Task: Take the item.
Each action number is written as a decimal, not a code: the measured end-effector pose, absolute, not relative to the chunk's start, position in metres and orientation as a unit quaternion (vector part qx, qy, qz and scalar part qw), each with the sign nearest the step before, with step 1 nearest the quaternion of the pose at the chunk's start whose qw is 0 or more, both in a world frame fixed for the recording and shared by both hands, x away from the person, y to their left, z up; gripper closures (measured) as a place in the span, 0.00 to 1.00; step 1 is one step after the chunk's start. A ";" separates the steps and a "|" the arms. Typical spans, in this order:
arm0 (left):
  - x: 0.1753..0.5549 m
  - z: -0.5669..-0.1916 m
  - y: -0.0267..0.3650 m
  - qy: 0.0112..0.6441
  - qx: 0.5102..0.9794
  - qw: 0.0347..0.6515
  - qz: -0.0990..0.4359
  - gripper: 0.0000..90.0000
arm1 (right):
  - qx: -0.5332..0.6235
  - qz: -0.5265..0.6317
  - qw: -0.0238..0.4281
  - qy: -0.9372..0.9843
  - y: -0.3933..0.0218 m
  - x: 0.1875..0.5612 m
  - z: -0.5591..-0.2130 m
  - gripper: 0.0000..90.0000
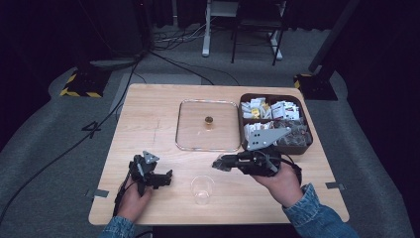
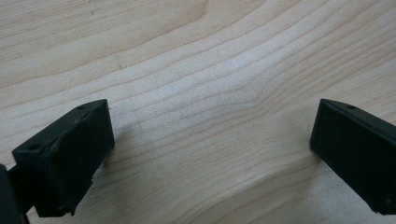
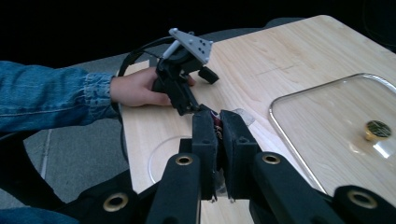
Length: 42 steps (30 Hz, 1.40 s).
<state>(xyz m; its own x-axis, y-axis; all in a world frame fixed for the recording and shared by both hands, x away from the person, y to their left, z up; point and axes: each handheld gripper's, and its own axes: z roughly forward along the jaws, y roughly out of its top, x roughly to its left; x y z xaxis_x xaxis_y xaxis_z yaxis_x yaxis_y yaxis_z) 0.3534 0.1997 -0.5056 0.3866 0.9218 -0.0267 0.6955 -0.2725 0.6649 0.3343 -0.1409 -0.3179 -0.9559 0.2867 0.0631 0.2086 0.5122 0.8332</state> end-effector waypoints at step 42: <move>0.353 -0.506 0.200 0.521 0.776 0.303 0.187 0.00 | 0.083 0.354 0.021 0.931 -0.070 0.326 -0.383 0.92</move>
